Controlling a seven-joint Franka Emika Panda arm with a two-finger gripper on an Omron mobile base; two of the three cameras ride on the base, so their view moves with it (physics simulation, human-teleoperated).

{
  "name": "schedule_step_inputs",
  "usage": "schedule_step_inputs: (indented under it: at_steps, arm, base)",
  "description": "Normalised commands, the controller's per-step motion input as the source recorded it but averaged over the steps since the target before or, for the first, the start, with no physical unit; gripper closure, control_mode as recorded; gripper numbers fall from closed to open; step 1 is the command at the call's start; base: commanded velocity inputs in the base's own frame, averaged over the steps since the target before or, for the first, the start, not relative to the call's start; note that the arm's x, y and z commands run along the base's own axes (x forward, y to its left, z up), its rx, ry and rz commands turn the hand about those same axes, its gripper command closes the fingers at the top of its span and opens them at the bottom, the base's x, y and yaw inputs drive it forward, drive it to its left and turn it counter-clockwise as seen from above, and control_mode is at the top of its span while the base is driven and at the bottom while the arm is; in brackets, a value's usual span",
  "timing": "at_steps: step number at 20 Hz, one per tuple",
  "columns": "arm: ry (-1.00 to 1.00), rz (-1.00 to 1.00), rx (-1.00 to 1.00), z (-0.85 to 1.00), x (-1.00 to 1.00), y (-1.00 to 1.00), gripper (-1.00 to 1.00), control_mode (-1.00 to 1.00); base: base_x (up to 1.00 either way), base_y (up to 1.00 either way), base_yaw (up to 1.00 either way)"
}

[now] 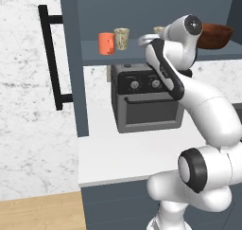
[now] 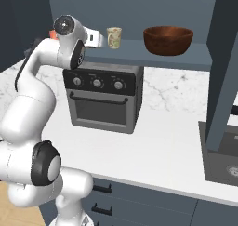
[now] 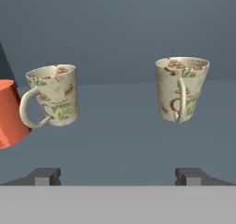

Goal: Gather all objects into one cabinet and sort the glasses and bowls to opposite sides.

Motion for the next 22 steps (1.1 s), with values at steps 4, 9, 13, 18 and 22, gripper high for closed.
schedule_step_inputs:
  at_steps: [4, 9, 13, 18, 22]
  arm:
    - [0.06, -0.26, -0.01, 0.02, 0.1, -0.53, -1.0, -1.0]
    - [0.05, -0.17, 0.0, 0.02, 0.11, -0.51, -1.0, -1.0]
    - [0.0, -0.07, 0.0, 0.0, 0.17, -0.34, -1.0, -1.0]
    - [0.0, -0.02, 0.01, -0.02, 0.08, -0.01, -1.0, -1.0]
    - [0.0, 0.0, 0.0, 0.0, 0.25, 0.0, -1.0, -1.0]
  base:
    - [0.0, 0.0, 0.0]
    - [0.0, 0.0, 0.0]
    - [0.0, 0.0, 0.0]
    - [0.0, 0.0, 0.0]
    - [0.0, 0.0, 0.0]
